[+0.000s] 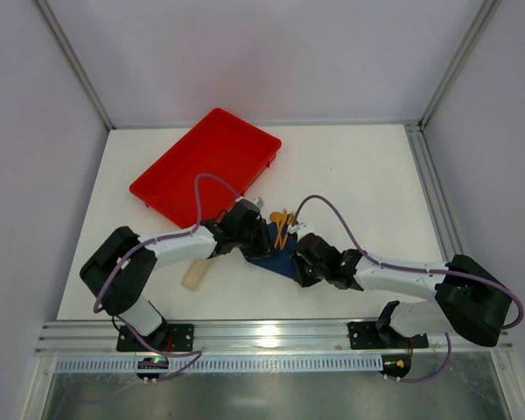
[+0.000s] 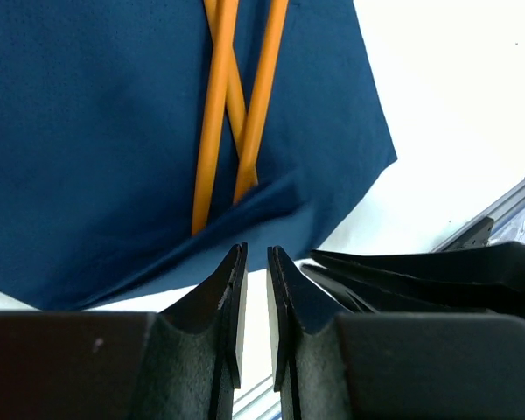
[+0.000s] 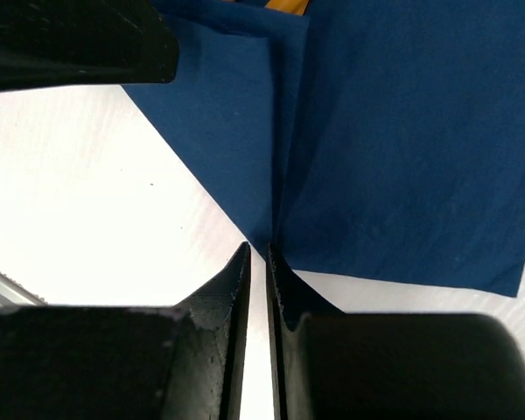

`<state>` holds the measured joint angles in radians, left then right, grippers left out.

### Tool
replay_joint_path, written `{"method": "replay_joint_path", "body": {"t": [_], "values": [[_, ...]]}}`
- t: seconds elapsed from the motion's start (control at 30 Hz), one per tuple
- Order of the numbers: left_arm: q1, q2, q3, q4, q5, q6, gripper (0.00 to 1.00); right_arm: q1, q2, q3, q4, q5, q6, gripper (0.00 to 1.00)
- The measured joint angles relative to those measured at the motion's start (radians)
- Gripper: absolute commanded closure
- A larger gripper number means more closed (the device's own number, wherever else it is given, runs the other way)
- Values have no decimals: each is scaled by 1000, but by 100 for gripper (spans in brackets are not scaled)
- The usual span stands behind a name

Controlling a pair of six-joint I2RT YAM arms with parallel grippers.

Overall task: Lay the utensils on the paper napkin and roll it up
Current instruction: Roll the napkin at the center of the board.

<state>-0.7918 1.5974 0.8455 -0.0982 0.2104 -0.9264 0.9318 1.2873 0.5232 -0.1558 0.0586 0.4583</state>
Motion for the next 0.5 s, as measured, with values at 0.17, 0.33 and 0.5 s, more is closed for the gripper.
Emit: {"method": "replay_joint_path", "body": {"t": [0.17,0.33,0.5], "values": [[0,30,-38,50,14,-3,82,-11,-80,2,-59,6,33,69],[-2,58,-58,82,23,-8,82,-85,-162,7,-93,17,85,48],[-9,61,-59,101,22,-8,82,-216,-217,-6,-122,48,152,37]]}}
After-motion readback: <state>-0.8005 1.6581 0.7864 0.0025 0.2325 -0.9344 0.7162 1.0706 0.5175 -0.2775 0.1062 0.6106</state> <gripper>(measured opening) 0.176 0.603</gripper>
